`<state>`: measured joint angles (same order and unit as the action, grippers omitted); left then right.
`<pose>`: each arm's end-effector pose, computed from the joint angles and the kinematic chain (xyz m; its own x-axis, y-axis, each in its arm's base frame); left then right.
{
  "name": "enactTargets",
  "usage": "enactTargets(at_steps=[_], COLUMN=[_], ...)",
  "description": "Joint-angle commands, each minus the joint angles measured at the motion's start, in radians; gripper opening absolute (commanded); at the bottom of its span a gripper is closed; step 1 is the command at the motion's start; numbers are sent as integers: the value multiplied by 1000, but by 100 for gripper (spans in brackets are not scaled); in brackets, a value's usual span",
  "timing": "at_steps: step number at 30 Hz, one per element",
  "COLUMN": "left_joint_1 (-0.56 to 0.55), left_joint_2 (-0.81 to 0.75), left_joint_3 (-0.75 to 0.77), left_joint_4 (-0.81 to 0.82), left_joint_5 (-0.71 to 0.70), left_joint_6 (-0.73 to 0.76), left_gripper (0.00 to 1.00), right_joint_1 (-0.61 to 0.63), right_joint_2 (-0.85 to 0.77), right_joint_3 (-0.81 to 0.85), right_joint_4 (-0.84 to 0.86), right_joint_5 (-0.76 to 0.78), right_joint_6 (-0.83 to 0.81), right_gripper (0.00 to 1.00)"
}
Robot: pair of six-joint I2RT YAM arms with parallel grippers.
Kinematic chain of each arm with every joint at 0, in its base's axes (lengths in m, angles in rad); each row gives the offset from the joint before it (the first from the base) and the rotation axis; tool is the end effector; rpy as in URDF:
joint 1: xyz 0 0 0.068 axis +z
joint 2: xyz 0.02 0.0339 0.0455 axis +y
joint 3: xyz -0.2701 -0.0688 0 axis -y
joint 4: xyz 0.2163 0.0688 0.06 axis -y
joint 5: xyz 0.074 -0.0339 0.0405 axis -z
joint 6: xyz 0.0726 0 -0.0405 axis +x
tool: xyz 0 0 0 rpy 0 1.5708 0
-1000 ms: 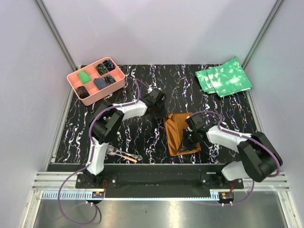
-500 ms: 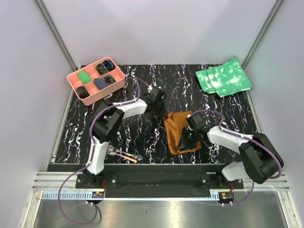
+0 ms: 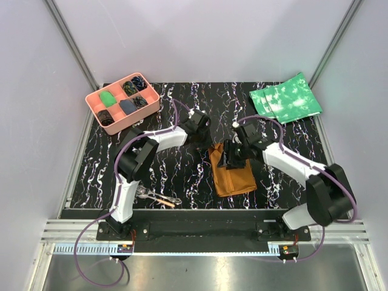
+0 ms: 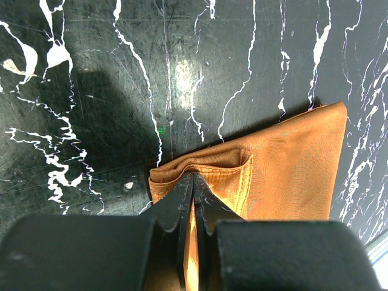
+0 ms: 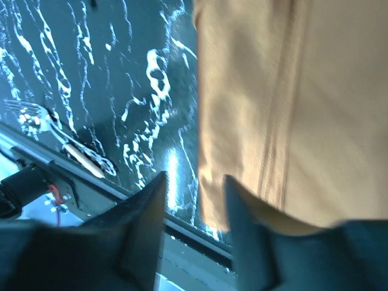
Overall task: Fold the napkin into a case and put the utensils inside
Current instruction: Smooth out the 2/3-rectangle-folded napkin at the center of the board.
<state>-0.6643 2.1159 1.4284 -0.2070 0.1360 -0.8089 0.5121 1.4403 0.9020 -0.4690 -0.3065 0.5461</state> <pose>0.3535 -0.2893 0.1397 -0.9142 -0.1947 -0.3556 0.0235 0.8503 -0.5259 0.2314 0.1552 0.2009 -0.9454 0.0366 -0.3240 -0.1365 0.8579 0.4954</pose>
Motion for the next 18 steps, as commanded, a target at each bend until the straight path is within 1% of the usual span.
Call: enactTargets(at_steps=[1,2,3,4,5,7,11,12,18], left_joint_1=[-6,-6,-8,-8,-8,-8,-8,-8,-8], left_joint_2=[33,33,32,32,30,29,29,29,32], left_joint_3=[-42,-42,-43,-45,-46,-48,-48,-48,-34], left_joint_4=[-58,-58,-57,-57,-58,-57,-58,-58,-69], left_joint_5=[-19,-18,-19,-19,-19,-18,-16,-16,-18], left_joint_6=[17,17,16,16,16,16,17,17,20], left_gripper=[7,7,7,6,6,6,6,6,6], right_joint_1=[-46,-58,-73,-95,-109,-125,-145,-146,-147], right_joint_2=[146,169,205,221,238,287,345,364,480], right_joint_3=[69,72,69,63,55,55,52,51,41], right_joint_4=[75,107,181,223,259,340,450,507,599], right_joint_5=[-144,-182,-256,-287,-336,-385,-482,-494,-569], right_joint_6=[-97,-97,-88,-65,-49,-26,17,29,60], right_gripper=[42,36,22,17,14,8,4,4,4])
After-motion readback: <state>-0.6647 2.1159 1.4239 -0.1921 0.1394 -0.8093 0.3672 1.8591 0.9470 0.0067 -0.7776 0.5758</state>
